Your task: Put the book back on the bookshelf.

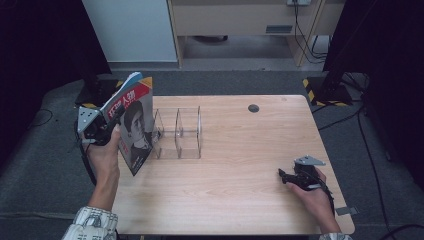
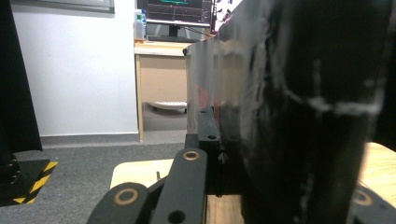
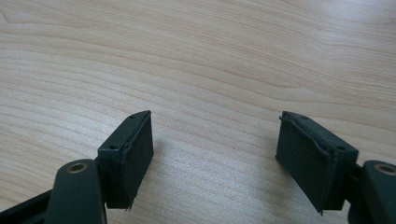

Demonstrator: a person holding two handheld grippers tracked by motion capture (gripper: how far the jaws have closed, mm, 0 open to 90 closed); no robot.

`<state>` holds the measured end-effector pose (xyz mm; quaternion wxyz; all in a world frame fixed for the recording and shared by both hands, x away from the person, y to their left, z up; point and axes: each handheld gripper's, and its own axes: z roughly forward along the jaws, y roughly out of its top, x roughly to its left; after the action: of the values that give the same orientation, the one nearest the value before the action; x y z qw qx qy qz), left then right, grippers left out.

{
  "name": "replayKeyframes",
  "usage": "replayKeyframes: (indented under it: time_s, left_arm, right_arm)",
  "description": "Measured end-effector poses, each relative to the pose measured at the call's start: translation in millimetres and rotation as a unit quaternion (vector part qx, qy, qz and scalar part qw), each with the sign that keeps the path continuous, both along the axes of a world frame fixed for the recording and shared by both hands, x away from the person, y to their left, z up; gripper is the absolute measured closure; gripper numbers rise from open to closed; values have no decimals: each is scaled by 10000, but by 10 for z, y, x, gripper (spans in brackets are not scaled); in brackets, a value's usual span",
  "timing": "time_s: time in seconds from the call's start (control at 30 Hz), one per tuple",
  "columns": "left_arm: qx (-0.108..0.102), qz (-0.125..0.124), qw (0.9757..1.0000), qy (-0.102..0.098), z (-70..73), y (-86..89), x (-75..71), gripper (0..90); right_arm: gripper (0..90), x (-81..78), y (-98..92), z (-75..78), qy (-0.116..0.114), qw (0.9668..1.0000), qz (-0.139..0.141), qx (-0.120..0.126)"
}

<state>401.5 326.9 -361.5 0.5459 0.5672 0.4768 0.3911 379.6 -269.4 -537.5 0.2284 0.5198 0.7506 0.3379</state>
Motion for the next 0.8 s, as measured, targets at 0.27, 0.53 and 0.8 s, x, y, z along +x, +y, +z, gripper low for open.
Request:
replayKeyframes:
  time_s: [0.27,0.53,0.8]
  left_arm:
    - [-5,-11,10000,-80,-74,-14,-23,862]
    - [-52,59,9999,-115,-154,-24,-39,862]
    - [-47,84,9997,-243,-201,-44,-57,862]
  right_arm:
    - [273,-7,-2,2,14,10000,20,-11]
    - [272,-10,2,2,16,10000,1,7]
    - [273,-12,3,0,4,10000,-2,7]
